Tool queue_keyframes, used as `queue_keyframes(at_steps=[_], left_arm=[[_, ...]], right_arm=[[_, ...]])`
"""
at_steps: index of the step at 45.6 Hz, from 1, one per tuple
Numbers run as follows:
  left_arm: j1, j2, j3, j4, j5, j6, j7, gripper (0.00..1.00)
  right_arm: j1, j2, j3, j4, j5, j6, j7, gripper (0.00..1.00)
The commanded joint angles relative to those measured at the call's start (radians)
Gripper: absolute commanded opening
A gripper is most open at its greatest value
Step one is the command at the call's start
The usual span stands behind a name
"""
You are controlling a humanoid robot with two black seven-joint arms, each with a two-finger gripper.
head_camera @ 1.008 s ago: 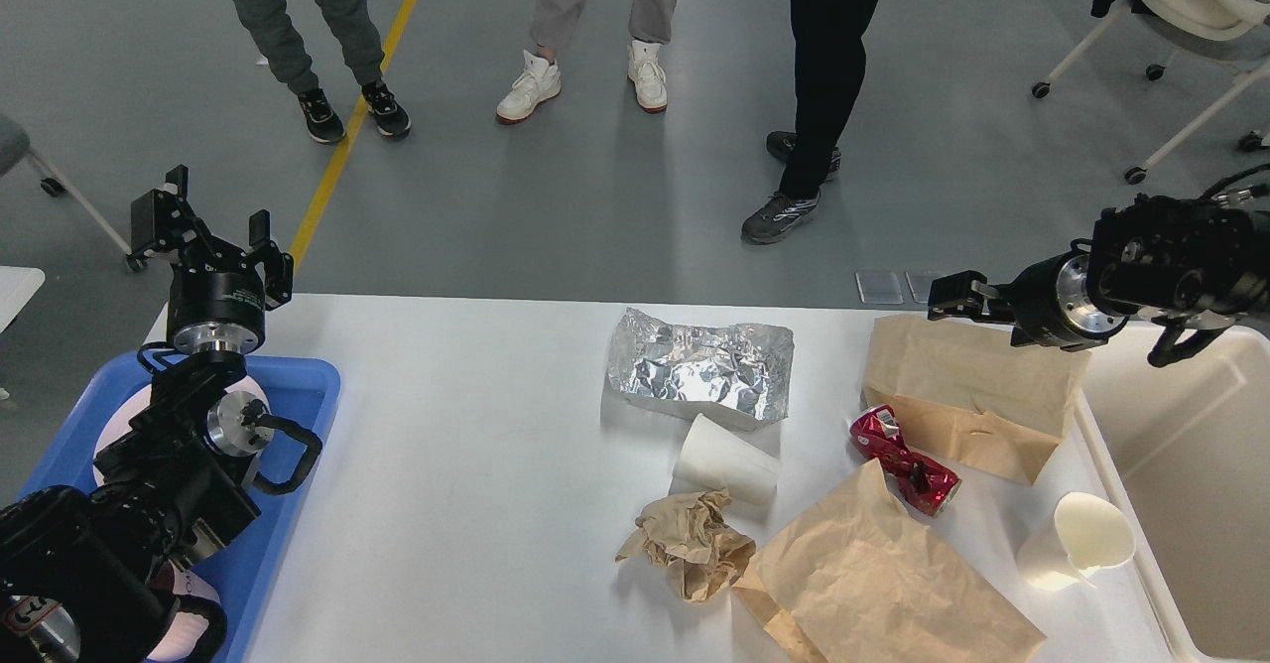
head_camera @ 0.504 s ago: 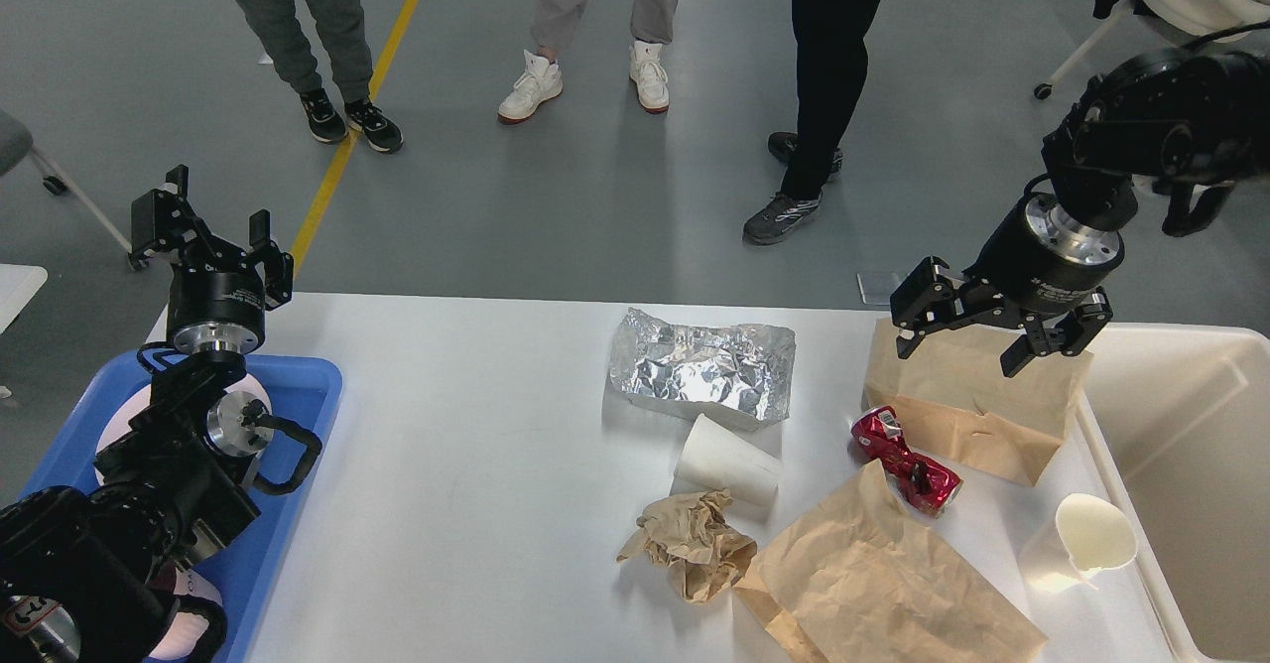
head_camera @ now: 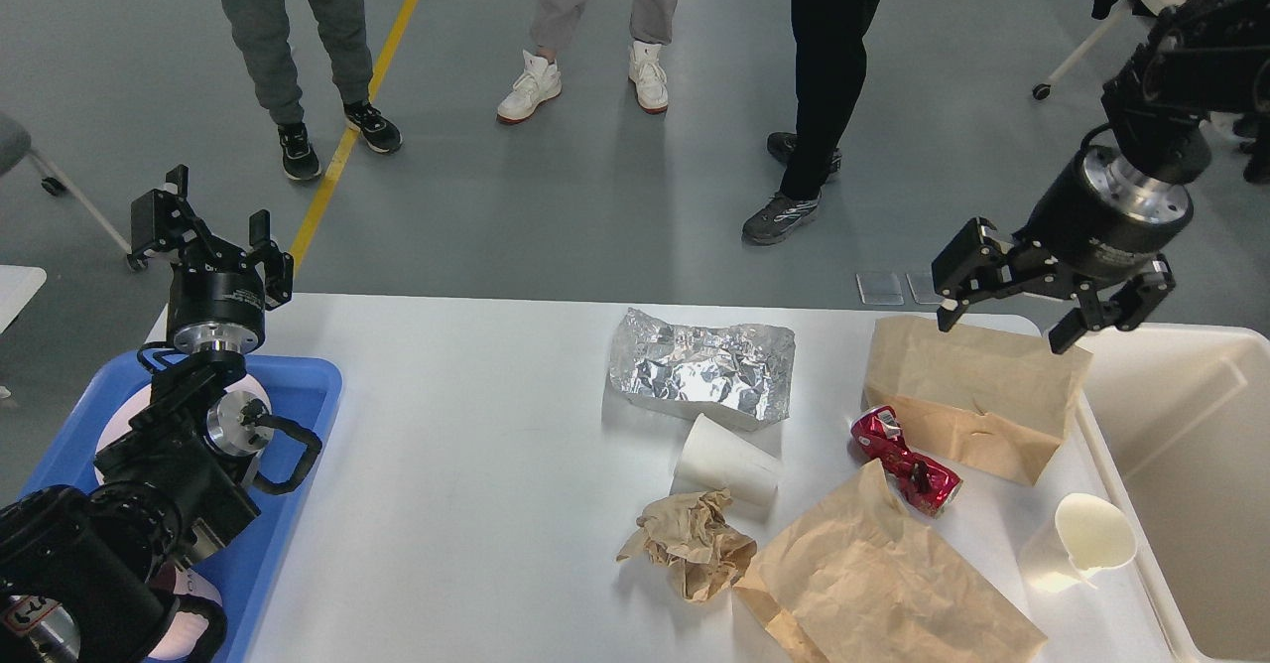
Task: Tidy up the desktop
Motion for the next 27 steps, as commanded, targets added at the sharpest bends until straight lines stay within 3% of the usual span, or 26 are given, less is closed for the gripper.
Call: queue_keyframes(at_steps=[1,17,27], left_arm=[[0.000,0.000,0.000,0.000,0.000,0.000,0.000,0.96],[0.000,0.000,0.000,0.000,0.000,0.000,0.000,0.96],[0.000,0.000,0.000,0.000,0.000,0.000,0.000,0.96]], right_arm=[[-0.161,-0.062,0.004,-0.043,-0.002,-0.079,-0.001,1.00],[-0.462,-0.109,0.030,-0.100,0.006,-0.344,-0.004,1.00],[-0.545,-0.109,0.064,-0.123,0.017,-0.406,-0.005,1.00]])
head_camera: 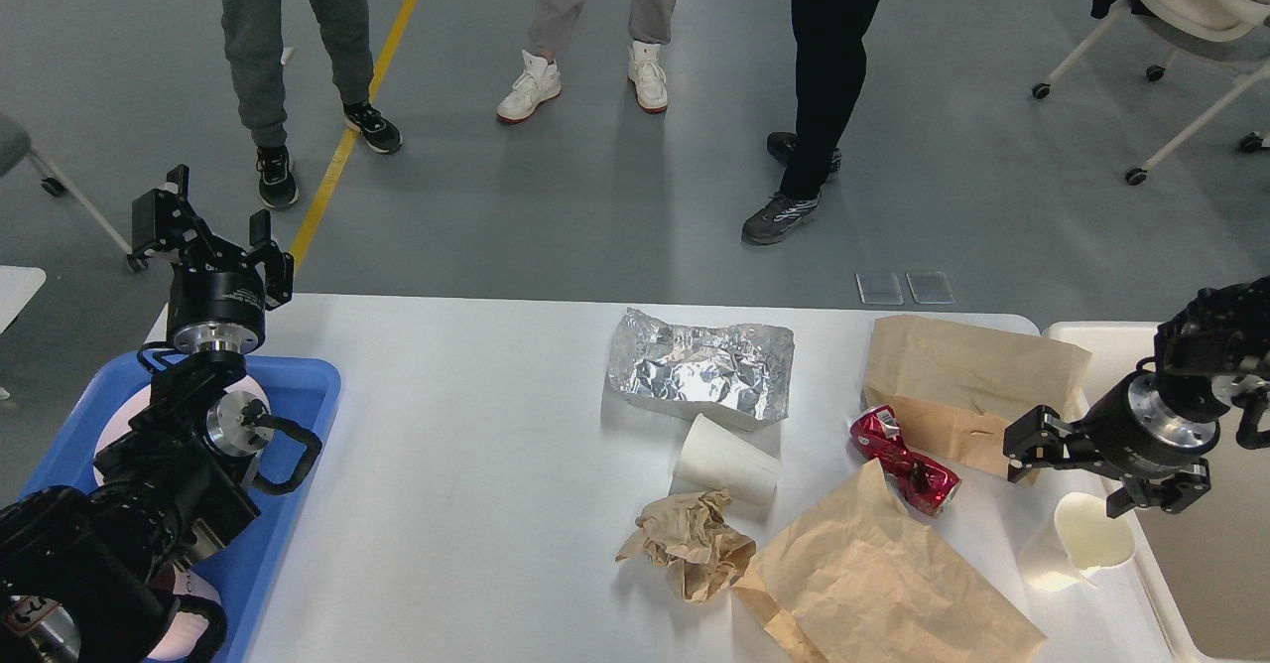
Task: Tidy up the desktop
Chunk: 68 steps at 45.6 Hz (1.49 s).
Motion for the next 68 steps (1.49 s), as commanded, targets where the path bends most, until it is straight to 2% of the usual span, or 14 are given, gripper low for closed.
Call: queue_keyframes(at_steps=[1,10,12,17,21,23,27,45,56,61,68], left_arm=[[0.000,0.000,0.000,0.000,0.000,0.000,0.000,0.96],[0.000,0.000,0.000,0.000,0.000,0.000,0.000,0.96],[0.000,0.000,0.000,0.000,0.000,0.000,0.000,0.96],[0.000,0.000,0.000,0.000,0.000,0.000,0.000,0.96],[0.000,0.000,0.000,0.000,0.000,0.000,0.000,0.96],[0.000,0.000,0.000,0.000,0.000,0.000,0.000,0.96],[0.000,0.000,0.000,0.000,0.000,0.000,0.000,0.96],[0.000,0.000,0.000,0.000,0.000,0.000,0.000,0.96],[0.000,0.000,0.000,0.000,0.000,0.000,0.000,0.96],[0.000,0.000,0.000,0.000,0.000,0.000,0.000,0.96],[0.000,0.000,0.000,0.000,0.000,0.000,0.000,0.96]], right_arm=[[-0.041,0.000,0.026,-0.005,0.002,-0.039,0.000,1.00],[-0.111,0.000,0.047,-0.005,0.004,-0.180,0.000,1.00],[-0.119,0.000,0.047,-0.005,0.004,-0.202,0.000,0.97],[-0.139,0.000,0.036,-0.001,0.004,-0.229,-0.002,0.65],[-0.137,-0.003,0.024,0.007,0.002,-0.219,-0.008,0.20],[-0.137,-0.006,0.022,0.010,0.002,-0.214,-0.023,0.00],[-0.137,-0.014,0.027,0.014,0.002,-0.202,-0.045,0.00],[-0.121,-0.022,0.027,0.016,0.004,-0.200,-0.046,0.00],[0.014,-0.123,0.015,0.105,-0.004,-0.185,-0.048,0.00],[0.148,-0.172,-0.027,0.160,-0.007,-0.125,-0.046,0.00],[0.350,-0.221,-0.042,0.173,-0.007,0.048,-0.045,0.00]])
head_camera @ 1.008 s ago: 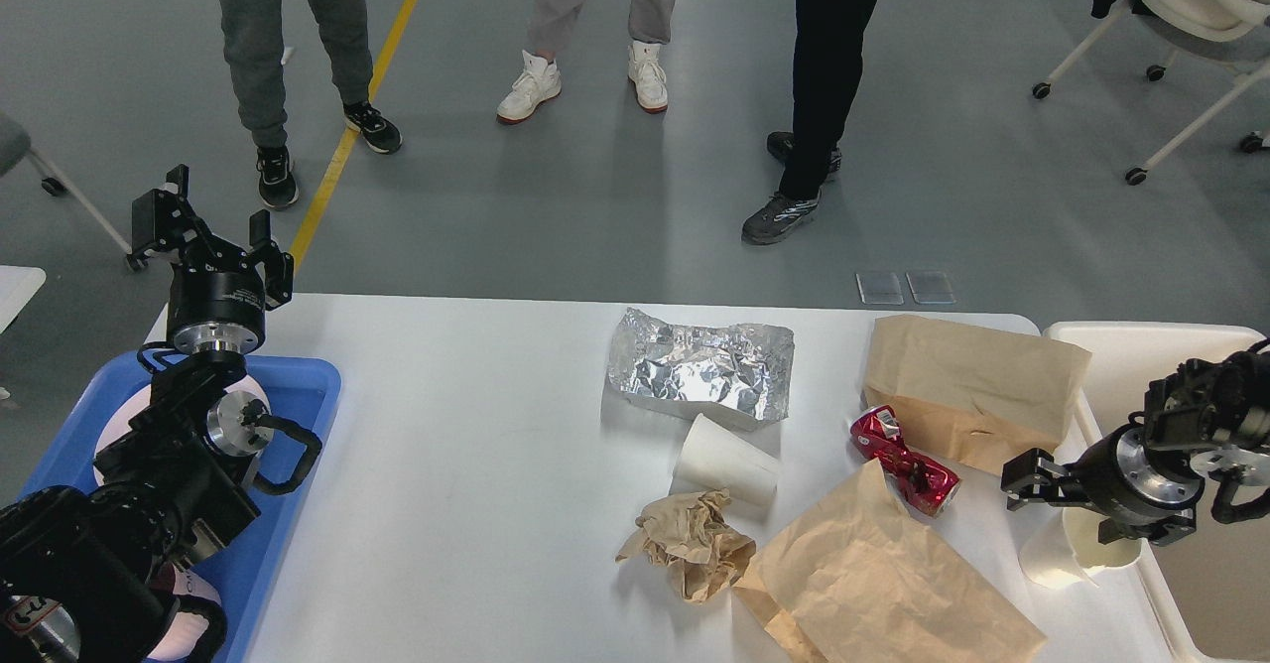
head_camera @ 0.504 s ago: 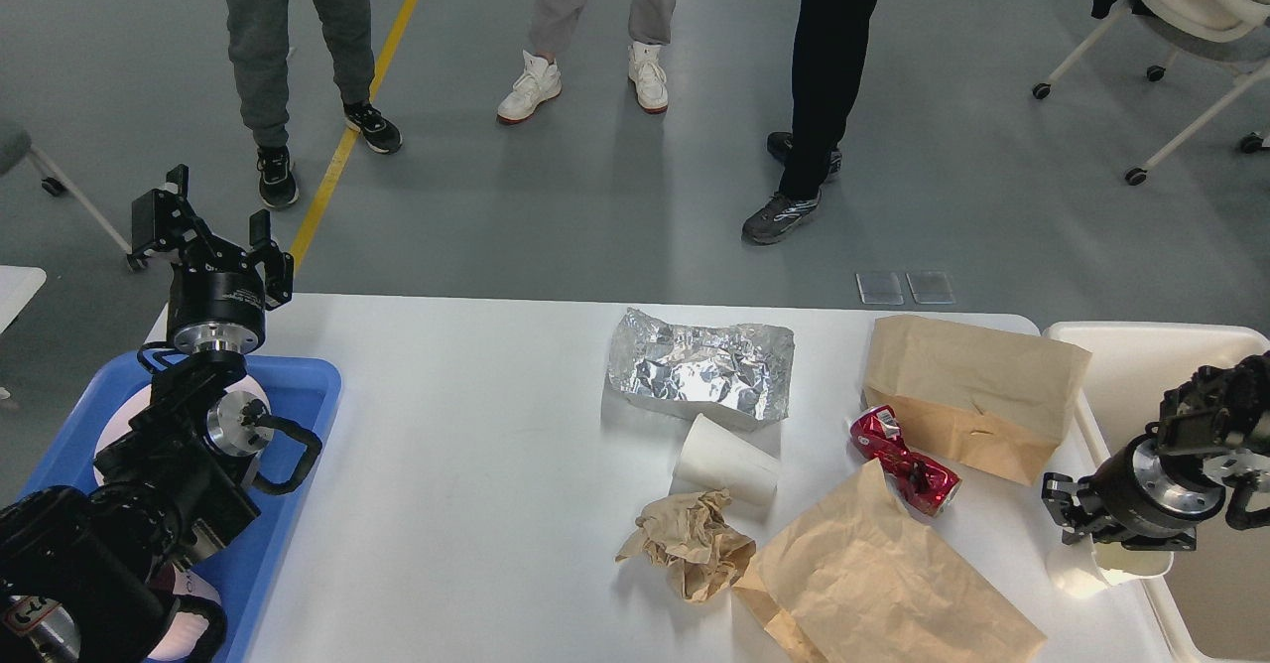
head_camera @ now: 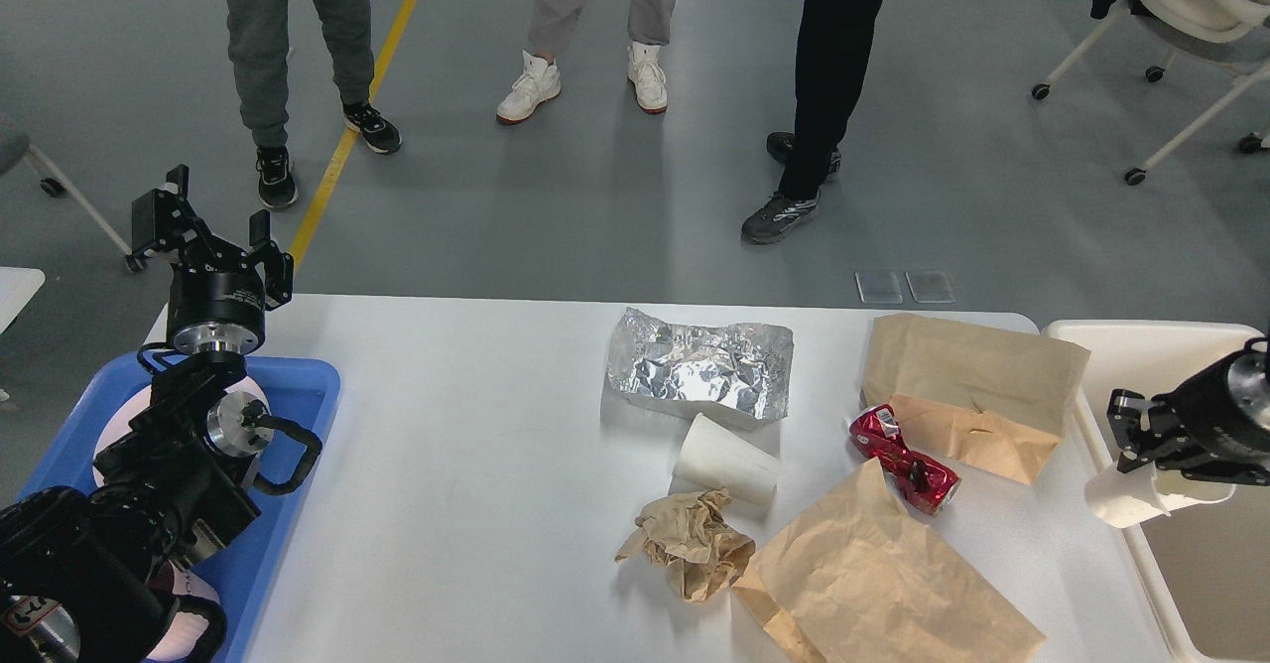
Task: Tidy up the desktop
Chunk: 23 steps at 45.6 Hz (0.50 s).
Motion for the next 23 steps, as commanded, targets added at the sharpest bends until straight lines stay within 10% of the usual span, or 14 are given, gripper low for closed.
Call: queue_keyframes(at_steps=[1,23], left_arm=[[0.000,0.000,0.000,0.000,-0.002,0.000,0.000,0.96],[0.000,0.000,0.000,0.000,0.000,0.000,0.000,0.96]], right_arm=[[0.160,-0.032,-0.009,0.002,0.000,0.137,0.000,0.00],[0.440,-0.008,0.053,-0.115,0.009,0.243,0.001,0.00]])
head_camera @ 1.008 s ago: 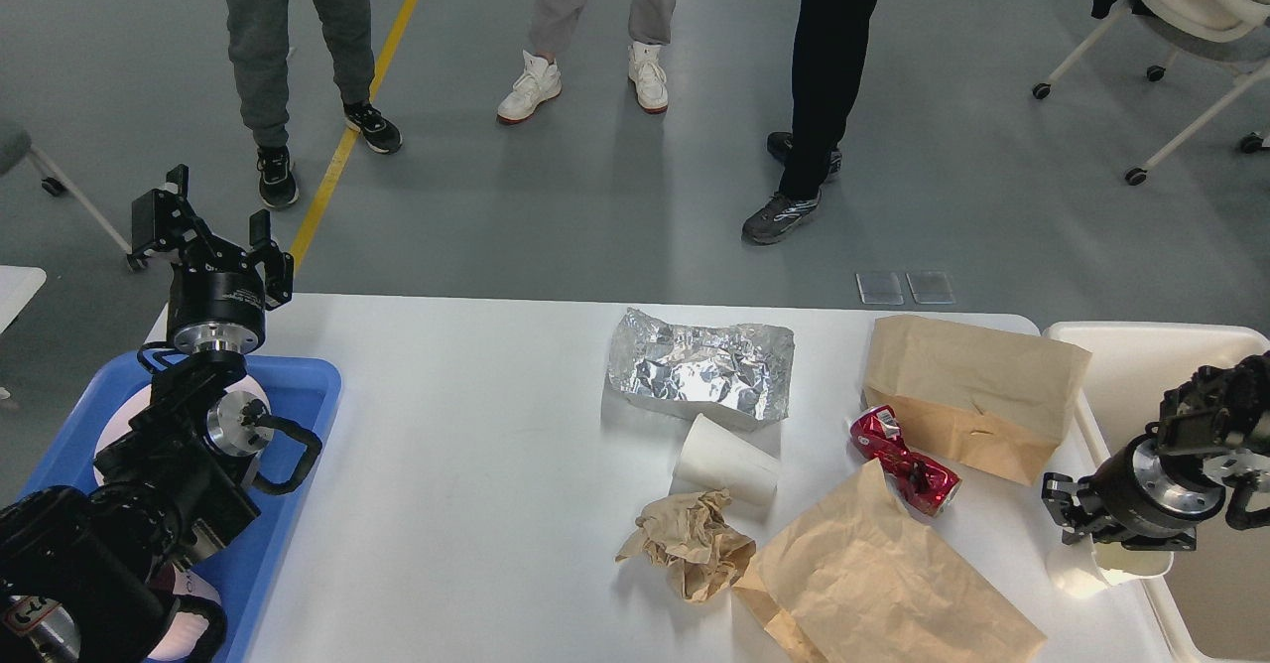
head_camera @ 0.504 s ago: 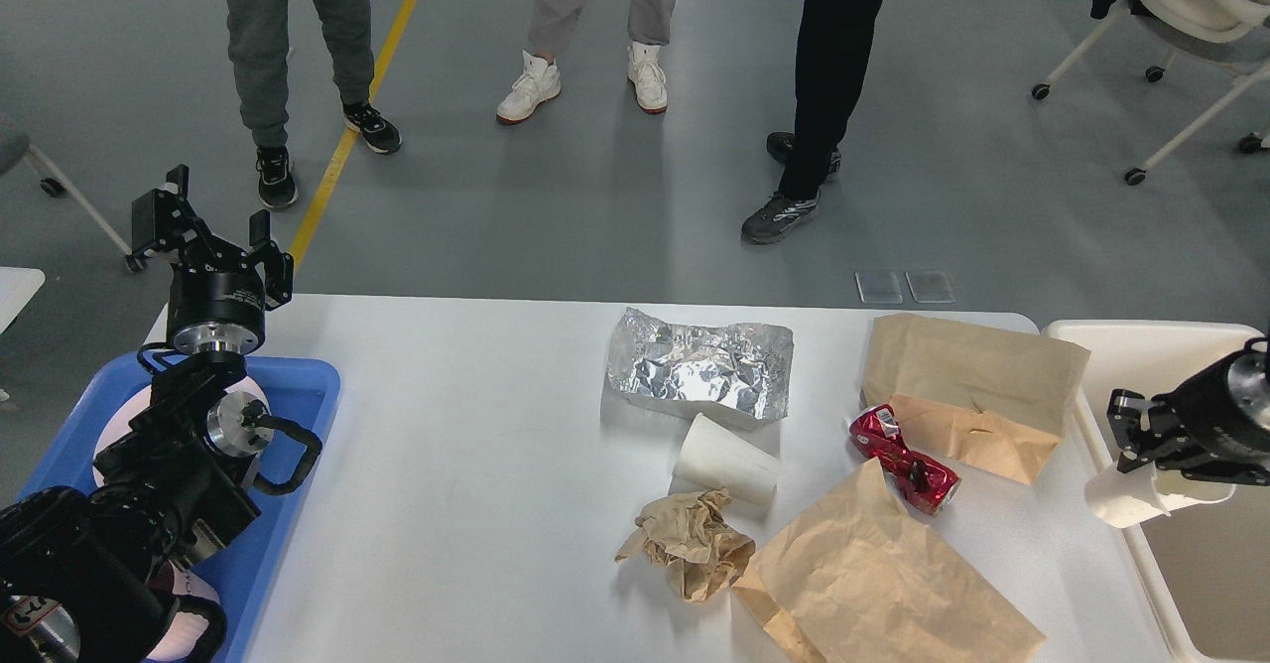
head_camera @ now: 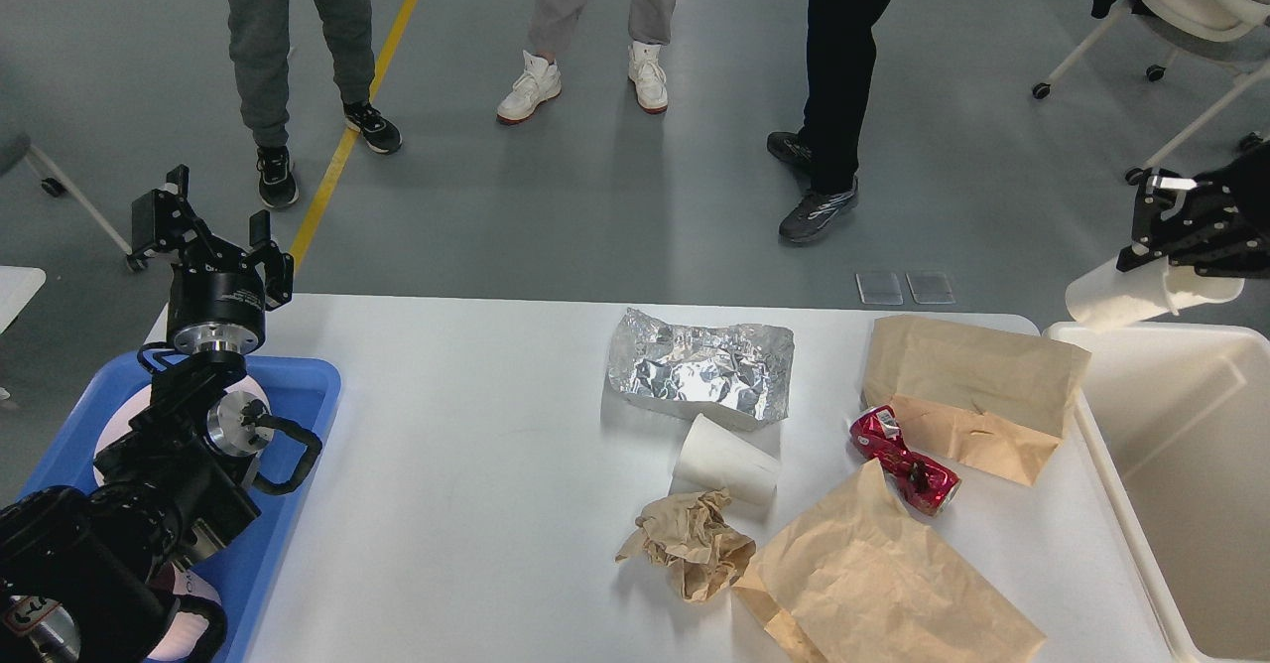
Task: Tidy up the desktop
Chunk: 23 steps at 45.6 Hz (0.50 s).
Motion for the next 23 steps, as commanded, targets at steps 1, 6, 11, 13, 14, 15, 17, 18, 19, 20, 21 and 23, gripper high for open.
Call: queue_keyframes(at_steps=[1,6,11,13,14,15,17,18,19,20,21,23], left_arm=[[0.000,0.000,0.000,0.000,0.000,0.000,0.000,0.96],[0.000,0.000,0.000,0.000,0.000,0.000,0.000,0.96],[0.000,0.000,0.000,0.000,0.000,0.000,0.000,0.96],[0.000,0.000,0.000,0.000,0.000,0.000,0.000,0.96],[0.000,0.000,0.000,0.000,0.000,0.000,0.000,0.96],[0.000,0.000,0.000,0.000,0.000,0.000,0.000,0.96],[0.000,0.000,0.000,0.000,0.000,0.000,0.000,0.96],[0.000,0.000,0.000,0.000,0.000,0.000,0.000,0.96],[0.000,0.000,0.000,0.000,0.000,0.000,0.000,0.96],[0.000,0.000,0.000,0.000,0.000,0.000,0.000,0.96],[0.000,0.000,0.000,0.000,0.000,0.000,0.000,0.96],[0.000,0.000,0.000,0.000,0.000,0.000,0.000,0.96]], right_arm=[[0.024,0.013,0.027,-0.024,0.001,0.002,0.000,0.00],[0.022,0.015,0.031,-0.041,0.001,-0.015,0.000,0.00],[-0.010,0.006,0.022,-0.071,0.003,-0.052,0.000,0.00],[-0.040,0.002,0.018,-0.077,0.003,-0.089,0.000,0.00],[-0.057,-0.002,0.016,-0.080,0.003,-0.113,0.000,0.00],[-0.077,-0.010,0.015,-0.085,0.003,-0.139,-0.002,0.00],[-0.119,-0.028,0.013,-0.094,0.003,-0.199,-0.002,0.00],[-0.140,-0.037,0.013,-0.099,0.003,-0.230,-0.002,0.00],[-0.165,-0.045,0.013,-0.102,0.003,-0.256,-0.002,0.00],[-0.191,-0.051,0.013,-0.103,0.001,-0.283,-0.002,0.00],[-0.218,-0.054,0.013,-0.107,0.003,-0.310,-0.002,0.00],[-0.272,-0.056,0.013,-0.114,0.003,-0.359,-0.002,0.00]])
